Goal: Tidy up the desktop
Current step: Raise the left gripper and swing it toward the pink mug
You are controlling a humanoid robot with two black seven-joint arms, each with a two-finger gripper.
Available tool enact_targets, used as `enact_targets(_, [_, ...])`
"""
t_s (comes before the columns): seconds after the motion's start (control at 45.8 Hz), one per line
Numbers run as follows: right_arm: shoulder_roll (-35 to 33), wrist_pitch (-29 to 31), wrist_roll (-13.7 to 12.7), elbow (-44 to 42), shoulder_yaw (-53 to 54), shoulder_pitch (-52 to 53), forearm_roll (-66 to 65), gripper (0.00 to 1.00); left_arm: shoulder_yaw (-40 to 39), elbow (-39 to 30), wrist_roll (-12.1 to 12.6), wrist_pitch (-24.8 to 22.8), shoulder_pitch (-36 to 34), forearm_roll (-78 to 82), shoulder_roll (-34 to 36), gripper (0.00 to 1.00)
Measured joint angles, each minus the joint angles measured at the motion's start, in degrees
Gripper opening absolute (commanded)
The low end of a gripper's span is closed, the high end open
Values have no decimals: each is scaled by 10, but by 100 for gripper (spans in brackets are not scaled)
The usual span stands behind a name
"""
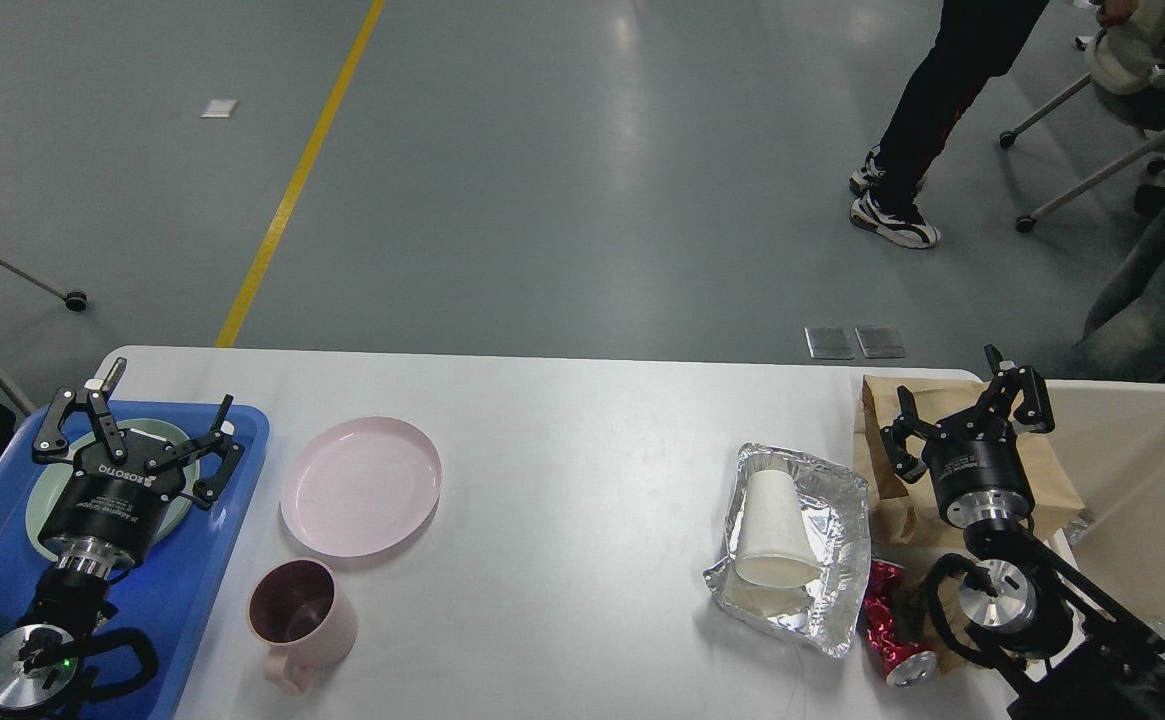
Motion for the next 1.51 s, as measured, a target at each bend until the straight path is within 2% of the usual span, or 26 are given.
enact_targets(0.415, [0,0,0,1,0,0,0,100,-1,6,0,2,1,0,6,97])
enact_targets(0.503, [0,0,0,1,0,0,0,100,23,6,-1,-2,4,-1,43,97])
enact_targets(0.59, [0,0,0,0,0,0,0,100,88,11,-2,-1,-1,-3,114,97])
enact_targets(0.721, [0,0,0,0,0,0,0,100,228,27,-1,-5,-54,-7,230,97])
enact_targets(0.809, [0,0,0,0,0,0,0,100,347,32,2,-9,-114,-8,306,97])
enact_targets(0.918, [0,0,0,0,0,0,0,100,528,34,3,-16,-226,-8,390,97])
enact_targets(1.049, [0,0,0,0,0,0,0,100,731,36,-1,-23,-378,-7,444,97])
enact_targets(1.136, [0,0,0,1,0,0,0,100,853,43,-1,-22,-485,-7,453,97])
enact_targets(1.268, [0,0,0,1,0,-1,0,100,993,49,2,-19,-627,-7,440,97])
enact_targets(1.377, [0,0,0,1,0,-1,0,100,1111,51,4,-23,-737,-6,405,97])
enact_targets(1.508, [0,0,0,1,0,-1,0,100,1280,51,5,-25,-858,-5,330,97])
